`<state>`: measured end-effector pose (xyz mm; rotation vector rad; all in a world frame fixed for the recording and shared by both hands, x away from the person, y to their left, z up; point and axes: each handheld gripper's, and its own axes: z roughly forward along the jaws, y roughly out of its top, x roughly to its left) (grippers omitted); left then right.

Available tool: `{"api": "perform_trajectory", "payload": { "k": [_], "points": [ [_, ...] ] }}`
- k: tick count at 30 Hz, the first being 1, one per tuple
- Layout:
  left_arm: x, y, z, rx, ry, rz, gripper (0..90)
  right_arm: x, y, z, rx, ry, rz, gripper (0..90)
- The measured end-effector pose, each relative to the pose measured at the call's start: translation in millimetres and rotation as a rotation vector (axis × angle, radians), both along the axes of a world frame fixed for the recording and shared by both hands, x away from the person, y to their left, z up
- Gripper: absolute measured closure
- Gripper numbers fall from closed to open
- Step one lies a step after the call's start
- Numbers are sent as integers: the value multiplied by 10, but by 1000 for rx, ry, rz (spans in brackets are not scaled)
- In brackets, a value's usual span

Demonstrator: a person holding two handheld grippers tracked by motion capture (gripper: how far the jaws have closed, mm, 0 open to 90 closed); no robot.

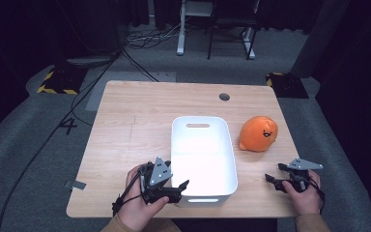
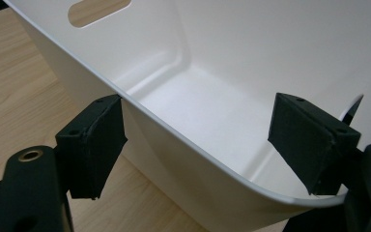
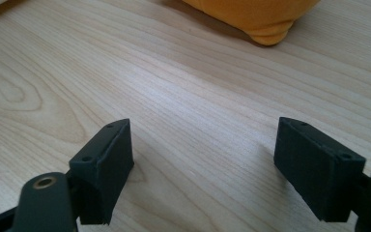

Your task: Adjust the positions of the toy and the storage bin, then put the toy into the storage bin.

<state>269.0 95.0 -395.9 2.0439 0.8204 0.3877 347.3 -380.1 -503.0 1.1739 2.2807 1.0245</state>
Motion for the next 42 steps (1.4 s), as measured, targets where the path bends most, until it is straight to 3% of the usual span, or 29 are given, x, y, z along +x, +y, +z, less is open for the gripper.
{"api": "perform_trajectory", "payload": {
  "k": [10,12,24,28,31,38,42],
  "points": [
    [56,58,31,4,9,-29,215,1,-2,0,2,-1,0,219],
    [81,97,63,-19,-5,-34,203,1,-1,0,2,0,0,220],
    [214,374,220,-71,-80,40,211,0,0,0,0,0,0,219],
    [304,533,209,-58,-112,91,212,0,0,0,0,0,0,219],
    [379,642,170,-58,-112,119,215,0,2,-1,2,-1,-1,219],
    [560,823,2,-22,-81,157,220,1,1,-1,-1,-3,1,219],
    [649,907,-102,42,-48,166,215,1,0,-1,-2,-2,1,219]
  ]
}}
